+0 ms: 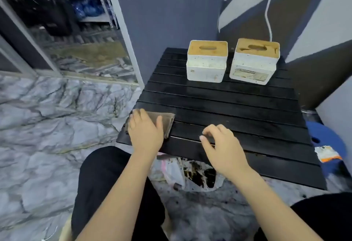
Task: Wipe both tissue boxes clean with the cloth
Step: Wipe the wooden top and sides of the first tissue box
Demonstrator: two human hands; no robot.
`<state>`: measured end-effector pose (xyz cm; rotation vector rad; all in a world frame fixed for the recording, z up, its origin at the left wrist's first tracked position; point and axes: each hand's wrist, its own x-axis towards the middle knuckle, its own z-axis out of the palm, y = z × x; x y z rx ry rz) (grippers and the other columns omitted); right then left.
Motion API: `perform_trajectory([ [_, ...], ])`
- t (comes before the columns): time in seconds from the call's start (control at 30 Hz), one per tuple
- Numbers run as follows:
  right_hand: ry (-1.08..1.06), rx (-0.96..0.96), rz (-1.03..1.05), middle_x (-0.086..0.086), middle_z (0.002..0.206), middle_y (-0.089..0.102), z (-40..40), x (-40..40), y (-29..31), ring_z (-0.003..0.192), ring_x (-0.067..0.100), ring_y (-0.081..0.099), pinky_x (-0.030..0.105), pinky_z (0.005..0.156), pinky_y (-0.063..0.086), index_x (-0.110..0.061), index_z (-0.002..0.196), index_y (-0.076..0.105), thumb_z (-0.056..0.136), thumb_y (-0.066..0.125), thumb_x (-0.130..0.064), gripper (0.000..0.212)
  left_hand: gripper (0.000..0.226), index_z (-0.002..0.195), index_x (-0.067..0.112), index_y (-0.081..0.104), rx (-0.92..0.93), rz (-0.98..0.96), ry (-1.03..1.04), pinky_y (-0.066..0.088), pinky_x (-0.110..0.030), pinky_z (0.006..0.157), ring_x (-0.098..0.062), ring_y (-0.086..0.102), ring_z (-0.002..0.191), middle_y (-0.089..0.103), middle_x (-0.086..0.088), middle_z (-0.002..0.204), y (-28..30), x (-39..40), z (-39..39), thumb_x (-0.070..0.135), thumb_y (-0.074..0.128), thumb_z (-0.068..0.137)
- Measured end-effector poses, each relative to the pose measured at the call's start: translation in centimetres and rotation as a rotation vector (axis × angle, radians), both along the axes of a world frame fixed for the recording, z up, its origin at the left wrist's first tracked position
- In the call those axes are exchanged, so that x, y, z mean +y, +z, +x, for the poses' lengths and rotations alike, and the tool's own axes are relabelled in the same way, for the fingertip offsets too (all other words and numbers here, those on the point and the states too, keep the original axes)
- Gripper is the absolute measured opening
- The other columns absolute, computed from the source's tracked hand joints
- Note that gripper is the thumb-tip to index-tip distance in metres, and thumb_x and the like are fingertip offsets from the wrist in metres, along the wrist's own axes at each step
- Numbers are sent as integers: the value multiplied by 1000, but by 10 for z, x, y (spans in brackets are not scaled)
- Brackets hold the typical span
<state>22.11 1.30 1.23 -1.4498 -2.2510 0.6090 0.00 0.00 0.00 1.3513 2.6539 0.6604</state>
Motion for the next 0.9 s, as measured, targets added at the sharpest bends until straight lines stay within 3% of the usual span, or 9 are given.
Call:
perform_trajectory([
  [0.1,-12,-40,-27,-2,107,56,-9,6,2,103,23,54,42,89,48,-23,109,58,105,50,-38,18,105,157,-9,4,-3,-244,65,3,-52,126,-41,4,155,2,-32,164,-11,4,-1,72,32,96],
  [0.17,-1,-73,-71,-2,108,55,-15,11,4,105,23,54,42,90,48,-24,111,58,105,50,-39,19,109,157,-9,4,19,-238,73,0,-51,126,-41,1,155,0,-33,164,-21,6,-1,76,27,94],
  [0.3,-9,-74,-87,-2,109,56,-20,22,6,106,23,54,40,90,48,-23,112,59,104,51,-40,21,92,158,-3,18,95,-225,33,6,-47,125,-37,10,155,13,-29,165,-24,10,-6,68,28,100],
  [0.37,-17,-62,-93,-1,110,57,-22,27,6,106,24,54,40,91,48,-23,112,60,104,51,-39,21,74,151,2,39,143,-209,-8,25,-45,120,-36,27,150,31,-24,160,-26,12,-6,58,32,104],
  [0.43,-27,-37,-97,-2,111,57,-25,33,5,108,23,55,41,93,48,-23,111,60,104,52,-39,20,52,126,8,63,233,-132,-44,50,-39,87,-31,56,123,59,-14,135,-27,14,-7,50,40,105],
  [0.47,-32,-27,-100,-3,111,57,-26,37,6,108,23,55,41,94,48,-24,110,61,104,52,-40,19,42,109,8,68,259,-93,-78,48,-36,66,-29,64,103,66,-10,116,-24,14,-7,45,48,103],
  [0.53,-45,-8,-107,-4,110,57,-26,47,7,108,21,55,41,95,48,-25,110,61,103,52,-40,18,26,89,8,67,301,-13,-140,32,-29,49,-30,67,71,69,-9,86,-16,13,-11,33,67,96],
  [0.7,-103,65,-45,-6,111,56,-17,85,19,106,19,55,40,93,50,-26,114,61,102,55,-39,19,24,114,14,72,55,168,-134,46,-35,66,-35,69,88,75,-10,93,9,40,-41,29,66,96],
  [0.9,-208,295,-64,-7,125,50,-15,167,41,120,15,48,34,101,45,-25,132,50,96,68,-37,42,10,99,18,70,-494,461,-130,55,-40,85,-20,69,91,73,3,92,36,146,-31,23,73,91],
])
